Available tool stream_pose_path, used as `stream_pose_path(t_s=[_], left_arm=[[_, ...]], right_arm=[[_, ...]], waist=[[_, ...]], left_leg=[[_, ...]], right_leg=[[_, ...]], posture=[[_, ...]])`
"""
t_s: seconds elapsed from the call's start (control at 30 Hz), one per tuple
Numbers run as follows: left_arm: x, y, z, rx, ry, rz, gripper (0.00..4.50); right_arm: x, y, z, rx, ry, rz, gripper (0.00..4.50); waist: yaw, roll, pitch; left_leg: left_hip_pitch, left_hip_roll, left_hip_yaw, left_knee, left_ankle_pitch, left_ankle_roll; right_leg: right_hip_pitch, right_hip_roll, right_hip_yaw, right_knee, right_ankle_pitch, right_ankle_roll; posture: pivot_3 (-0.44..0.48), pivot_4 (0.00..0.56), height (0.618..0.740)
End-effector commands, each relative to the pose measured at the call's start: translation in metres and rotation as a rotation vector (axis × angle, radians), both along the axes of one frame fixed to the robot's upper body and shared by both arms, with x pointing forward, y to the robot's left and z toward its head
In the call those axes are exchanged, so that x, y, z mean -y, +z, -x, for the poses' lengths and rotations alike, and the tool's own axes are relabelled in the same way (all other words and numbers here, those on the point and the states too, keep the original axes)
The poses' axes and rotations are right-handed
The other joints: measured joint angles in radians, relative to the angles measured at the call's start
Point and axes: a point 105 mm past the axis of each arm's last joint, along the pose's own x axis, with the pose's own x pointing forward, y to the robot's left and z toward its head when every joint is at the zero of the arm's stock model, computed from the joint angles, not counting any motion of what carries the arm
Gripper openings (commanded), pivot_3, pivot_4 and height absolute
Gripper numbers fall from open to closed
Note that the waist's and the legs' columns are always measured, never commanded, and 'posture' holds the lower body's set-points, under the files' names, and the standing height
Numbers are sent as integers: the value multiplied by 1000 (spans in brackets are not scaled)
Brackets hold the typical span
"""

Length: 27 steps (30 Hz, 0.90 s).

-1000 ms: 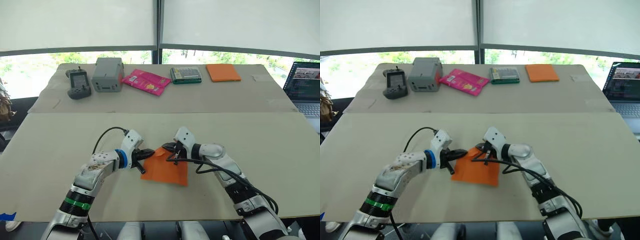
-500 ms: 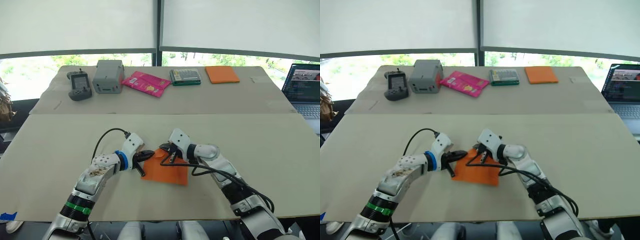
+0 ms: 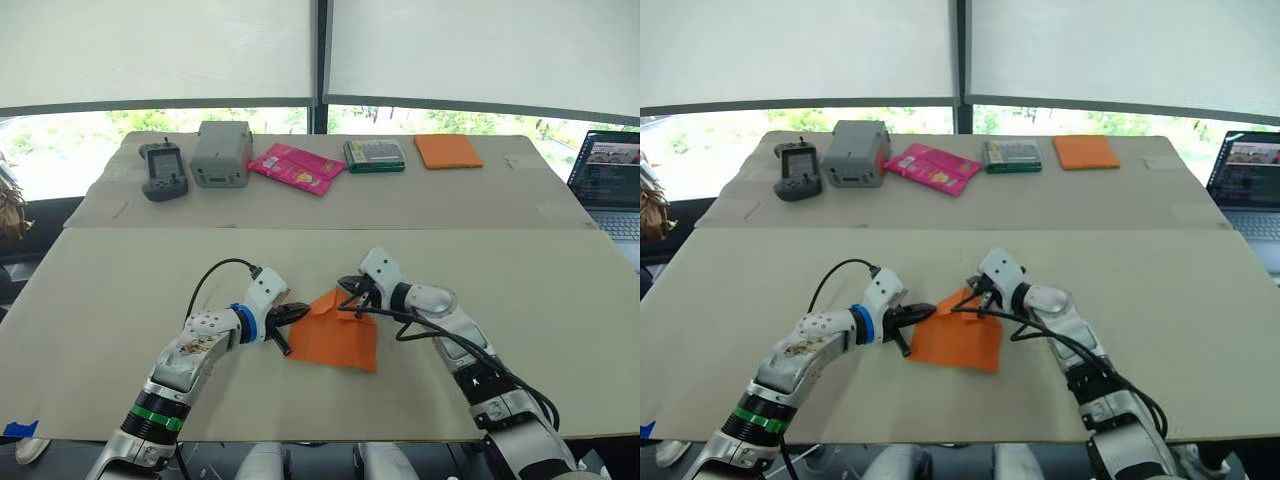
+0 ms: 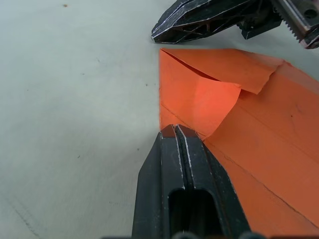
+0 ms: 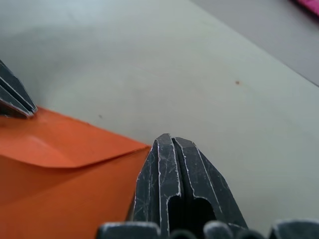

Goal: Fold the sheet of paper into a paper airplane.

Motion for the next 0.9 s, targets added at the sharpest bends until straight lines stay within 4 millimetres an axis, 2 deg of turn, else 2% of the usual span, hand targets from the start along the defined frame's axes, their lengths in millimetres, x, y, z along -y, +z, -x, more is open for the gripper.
stream_pose_path(t_s=[0.03,0.23,0.4,0.6,0.7,0.73,0.8,0.9], left_arm=[[-3,-19,5,-80,21,-27,19],[-1,-19,2,-87,34,-10,19],[-4,-16,0,-93,52,12,19],[-21,-14,-4,-95,90,-5,19],[-33,-14,3,-123,54,-25,19],[-36,-11,6,-118,32,-20,19],[-39,6,-2,-32,43,7,19],[-26,31,-9,38,29,101,19]], right_arm=[[-8,26,12,84,79,-62,0],[-18,-3,31,9,147,2,0],[-19,-25,39,-11,180,113,0],[-16,-36,40,-5,200,199,0],[-15,-39,39,-7,196,212,0],[-16,-39,38,-7,194,211,0],[-16,-38,37,-7,192,209,0],[-17,-38,37,-7,189,206,0]], waist=[[0,0,0],[3,0,0],[2,0,0],[-4,0,0],[-9,0,0],[-12,0,0],[-13,0,0],[-8,0,0]], left_leg=[[0,0,0,0,0,0],[0,0,0,0,0,0],[1,0,0,0,0,0],[1,0,0,0,0,0],[1,1,0,0,0,0],[1,1,0,-1,0,0],[2,2,0,-2,0,0],[1,2,0,-1,0,0]], right_leg=[[0,0,0,0,0,0],[0,0,0,0,0,0],[1,0,0,0,0,0],[1,1,0,0,0,0],[1,1,0,0,0,0],[1,2,0,0,0,0],[1,2,0,0,0,0],[0,2,0,0,0,0]], posture=[[0,150,740],[0,150,740],[0,150,740],[0,150,740],[0,150,740],[0,150,740],[0,150,740],[0,150,740]])
